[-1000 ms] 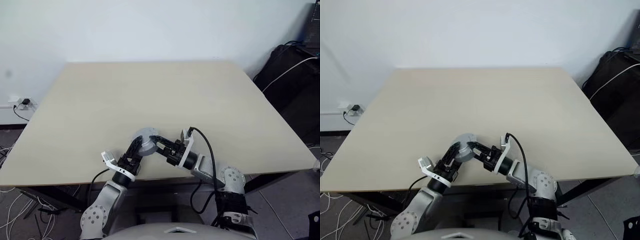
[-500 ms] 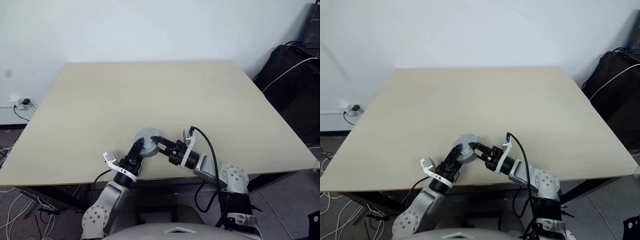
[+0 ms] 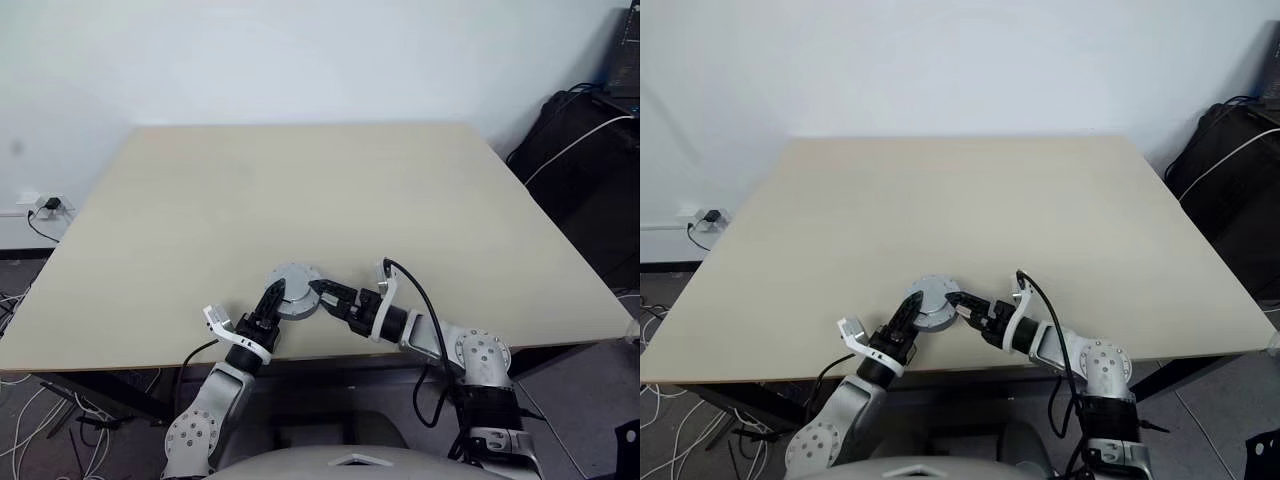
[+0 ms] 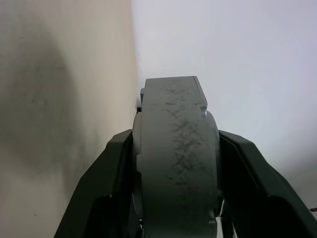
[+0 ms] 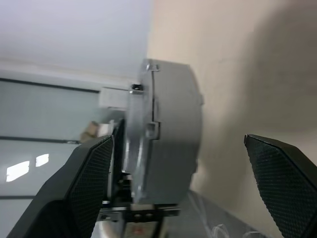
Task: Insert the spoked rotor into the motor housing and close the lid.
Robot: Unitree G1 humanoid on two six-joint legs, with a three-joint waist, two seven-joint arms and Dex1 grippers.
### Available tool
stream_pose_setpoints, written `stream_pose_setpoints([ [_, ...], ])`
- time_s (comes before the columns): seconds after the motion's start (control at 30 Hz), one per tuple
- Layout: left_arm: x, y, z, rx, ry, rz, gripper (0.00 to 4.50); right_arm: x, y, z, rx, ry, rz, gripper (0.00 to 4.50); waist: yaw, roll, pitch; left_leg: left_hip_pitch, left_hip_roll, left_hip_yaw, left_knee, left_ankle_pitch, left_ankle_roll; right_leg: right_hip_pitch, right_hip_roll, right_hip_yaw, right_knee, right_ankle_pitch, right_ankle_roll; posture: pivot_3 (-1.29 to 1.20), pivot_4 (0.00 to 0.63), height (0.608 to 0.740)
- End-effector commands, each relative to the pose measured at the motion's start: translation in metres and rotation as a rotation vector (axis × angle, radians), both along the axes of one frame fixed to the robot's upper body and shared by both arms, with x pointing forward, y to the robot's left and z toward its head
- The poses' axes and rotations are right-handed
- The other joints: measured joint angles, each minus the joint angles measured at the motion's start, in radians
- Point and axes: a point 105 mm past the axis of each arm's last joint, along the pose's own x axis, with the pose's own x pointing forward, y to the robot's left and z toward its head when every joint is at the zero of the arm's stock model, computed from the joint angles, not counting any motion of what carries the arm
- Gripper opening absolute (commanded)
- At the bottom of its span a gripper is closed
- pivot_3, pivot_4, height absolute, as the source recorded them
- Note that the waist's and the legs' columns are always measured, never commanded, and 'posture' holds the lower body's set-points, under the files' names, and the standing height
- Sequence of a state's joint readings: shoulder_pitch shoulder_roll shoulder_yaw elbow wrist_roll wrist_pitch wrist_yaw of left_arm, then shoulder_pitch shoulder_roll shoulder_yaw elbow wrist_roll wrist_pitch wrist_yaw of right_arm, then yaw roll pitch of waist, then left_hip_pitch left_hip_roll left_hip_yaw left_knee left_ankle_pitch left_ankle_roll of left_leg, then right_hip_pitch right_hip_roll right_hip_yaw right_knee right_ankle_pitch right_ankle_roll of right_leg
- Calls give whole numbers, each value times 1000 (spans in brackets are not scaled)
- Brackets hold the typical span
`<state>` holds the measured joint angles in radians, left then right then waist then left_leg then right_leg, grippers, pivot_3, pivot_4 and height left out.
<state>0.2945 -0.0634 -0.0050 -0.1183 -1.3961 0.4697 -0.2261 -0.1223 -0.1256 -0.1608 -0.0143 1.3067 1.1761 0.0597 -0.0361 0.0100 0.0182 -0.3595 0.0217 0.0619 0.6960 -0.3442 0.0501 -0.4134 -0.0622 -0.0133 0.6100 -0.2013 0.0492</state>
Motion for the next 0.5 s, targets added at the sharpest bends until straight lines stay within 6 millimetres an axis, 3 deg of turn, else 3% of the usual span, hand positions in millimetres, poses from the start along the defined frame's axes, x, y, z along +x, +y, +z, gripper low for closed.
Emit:
stream_pose_setpoints([
  [0.03, 13, -4, 26, -68, -94, 98, 2139, 6, -6, 10, -80, -103, -29, 4500, 0, 0, 0, 0, 0, 0, 0, 0, 0, 0, 0, 0, 0, 0, 0, 0, 0, 740],
  [0.23, 31, 20, 23, 27, -68, 216, 2139, 11, -9, 6, -335, -292, -30, 4500, 2, -1, 0, 0, 0, 0, 1, 0, 0, 0, 0, 0, 0, 0, 1, 0, 0, 740],
  [0.5, 62, 46, 14, 108, 12, 327, 2139, 13, -2, 6, -536, -552, 12, 4500, 8, -4, -3, 0, -1, 0, 2, 3, -4, 1, 0, 0, -1, 1, 2, 0, 0, 740],
])
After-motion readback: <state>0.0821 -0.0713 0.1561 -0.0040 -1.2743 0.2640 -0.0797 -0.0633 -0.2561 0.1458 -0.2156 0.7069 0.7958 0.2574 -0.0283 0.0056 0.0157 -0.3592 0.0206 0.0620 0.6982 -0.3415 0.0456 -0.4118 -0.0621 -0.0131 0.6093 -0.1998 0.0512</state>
